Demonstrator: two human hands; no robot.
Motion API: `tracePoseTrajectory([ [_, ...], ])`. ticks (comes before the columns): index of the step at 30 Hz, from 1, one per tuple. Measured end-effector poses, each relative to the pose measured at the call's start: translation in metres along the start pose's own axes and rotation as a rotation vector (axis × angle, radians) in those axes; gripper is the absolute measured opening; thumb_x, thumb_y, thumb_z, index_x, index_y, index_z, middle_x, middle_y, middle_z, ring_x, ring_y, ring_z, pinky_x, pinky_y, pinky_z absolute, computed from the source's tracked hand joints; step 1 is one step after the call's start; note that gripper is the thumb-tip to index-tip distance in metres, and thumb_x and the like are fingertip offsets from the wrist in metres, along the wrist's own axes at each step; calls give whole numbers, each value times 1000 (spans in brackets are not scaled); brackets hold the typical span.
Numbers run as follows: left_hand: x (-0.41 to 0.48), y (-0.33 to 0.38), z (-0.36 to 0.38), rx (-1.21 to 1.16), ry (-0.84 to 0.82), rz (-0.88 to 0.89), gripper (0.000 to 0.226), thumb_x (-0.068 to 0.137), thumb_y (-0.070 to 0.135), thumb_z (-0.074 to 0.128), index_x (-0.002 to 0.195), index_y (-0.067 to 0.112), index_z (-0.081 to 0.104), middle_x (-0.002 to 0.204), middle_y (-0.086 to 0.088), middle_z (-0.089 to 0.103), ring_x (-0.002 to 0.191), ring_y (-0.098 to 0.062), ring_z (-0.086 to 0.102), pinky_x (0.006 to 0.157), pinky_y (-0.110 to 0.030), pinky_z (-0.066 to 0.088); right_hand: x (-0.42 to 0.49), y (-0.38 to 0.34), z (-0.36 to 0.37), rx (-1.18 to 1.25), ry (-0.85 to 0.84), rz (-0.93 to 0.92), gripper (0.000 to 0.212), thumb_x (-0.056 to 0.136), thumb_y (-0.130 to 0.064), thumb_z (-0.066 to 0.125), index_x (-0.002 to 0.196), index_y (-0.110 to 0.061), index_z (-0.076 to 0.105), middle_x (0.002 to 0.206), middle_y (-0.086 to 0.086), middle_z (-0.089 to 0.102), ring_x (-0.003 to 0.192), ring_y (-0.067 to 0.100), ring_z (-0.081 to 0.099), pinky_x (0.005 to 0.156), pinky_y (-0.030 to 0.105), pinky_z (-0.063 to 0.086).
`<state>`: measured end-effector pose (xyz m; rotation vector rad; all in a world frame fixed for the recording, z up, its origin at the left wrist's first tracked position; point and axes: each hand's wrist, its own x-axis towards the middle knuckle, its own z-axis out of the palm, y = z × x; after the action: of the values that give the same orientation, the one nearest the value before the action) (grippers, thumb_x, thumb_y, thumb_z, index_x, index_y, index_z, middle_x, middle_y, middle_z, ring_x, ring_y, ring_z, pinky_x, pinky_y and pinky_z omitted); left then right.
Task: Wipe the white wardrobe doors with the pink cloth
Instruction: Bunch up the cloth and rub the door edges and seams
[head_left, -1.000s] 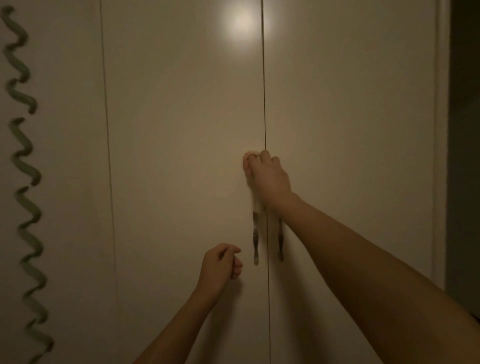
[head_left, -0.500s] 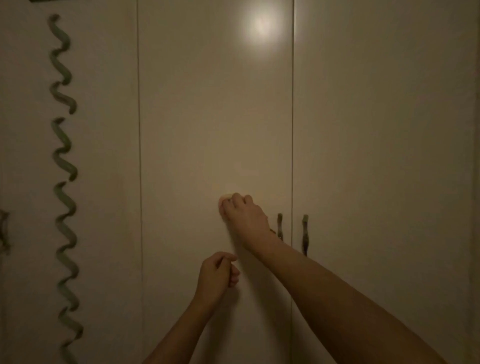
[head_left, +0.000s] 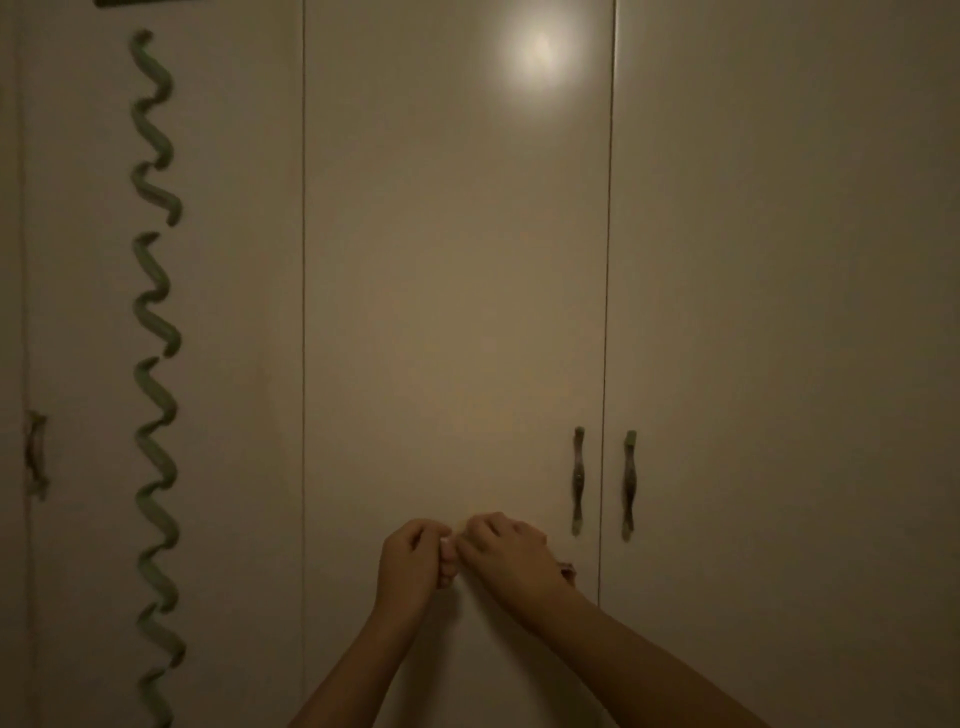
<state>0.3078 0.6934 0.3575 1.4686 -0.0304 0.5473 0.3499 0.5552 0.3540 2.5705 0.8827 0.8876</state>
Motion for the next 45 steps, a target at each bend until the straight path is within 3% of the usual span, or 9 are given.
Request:
tracePoseTrajectory([
  [9, -23, 5, 39, -3, -83, -17, 23, 93, 1, 46, 76, 5, 61, 48, -4, 56, 39, -16, 51, 45, -23, 41, -72, 33, 11, -39, -91, 97, 38, 66, -33, 39, 87, -29, 70, 86, -4, 65, 74, 16, 65, 48, 28, 49],
  [11, -29, 8, 46, -4, -100, -13, 23, 93, 1, 46, 76, 4, 61, 49, -5, 56, 41, -18, 52, 49, -25, 41, -86, 45, 7, -54, -98, 113, 30, 64, -36, 57, 90, -29, 70, 86, -3, 65, 75, 16, 66, 49, 28, 50],
  [15, -38, 14, 58, -4, -134, 2, 23, 93, 1, 45, 77, 2, 61, 51, -7, 56, 45, -22, 51, 50, -28, 42, -112, 76, 8, 2, -74, 227, 72, 36, -31, 92, 102, -25, 64, 95, 1, 65, 79, 20, 67, 57, 27, 54],
  [21, -46, 19, 80, 17, -176, 1, 25, 94, 2, 44, 77, 4, 62, 52, -6, 56, 47, -22, 52, 51, -30, 43, -138, 119, -8, 22, -87, 332, 61, 89, -18, 60, 143, -21, 31, 145, 9, 37, 130, 30, 40, 97, 37, 44],
  [26, -56, 30, 92, 61, -218, 38, 24, 95, 5, 43, 82, 3, 63, 58, -9, 58, 50, -19, 54, 51, -28, 45, -151, 150, -22, 5, -30, 392, 70, 66, -15, 79, 129, -21, 48, 127, 9, 54, 108, 29, 58, 77, 31, 53],
  [28, -58, 34, 95, 66, -227, 44, 24, 96, 6, 44, 81, 4, 63, 59, -10, 58, 49, -18, 54, 50, -27, 45, -154, 164, -30, -26, 33, 443, 69, 57, -14, 83, 120, -23, 55, 115, 7, 61, 93, 27, 62, 64, 30, 53],
  [32, -61, 37, 97, 90, -239, 51, 26, 96, 5, 43, 79, 6, 63, 60, -10, 59, 49, -18, 54, 51, -28, 45, -158, 194, -52, -2, 212, 577, 48, 79, -13, 62, 123, -26, 51, 119, 5, 50, 98, 29, 52, 73, 36, 48],
  [39, -66, 41, 98, 124, -322, 61, 24, 97, 8, 44, 86, 3, 64, 67, -10, 62, 51, -17, 56, 55, -30, 47, -151, 227, -93, 511, 546, 1135, 44, 80, 3, 50, 117, -22, 51, 116, 17, 47, 91, 40, 56, 78, 39, 47],
  [45, -66, 55, 113, 165, -372, 132, 24, 97, 21, 49, 119, 16, 57, 108, -11, 63, 83, -20, 65, 77, -36, 56, -121, 200, -119, 748, 619, 863, 55, 77, 1, 55, 128, -20, 56, 119, 11, 62, 108, 28, 58, 86, 29, 42],
])
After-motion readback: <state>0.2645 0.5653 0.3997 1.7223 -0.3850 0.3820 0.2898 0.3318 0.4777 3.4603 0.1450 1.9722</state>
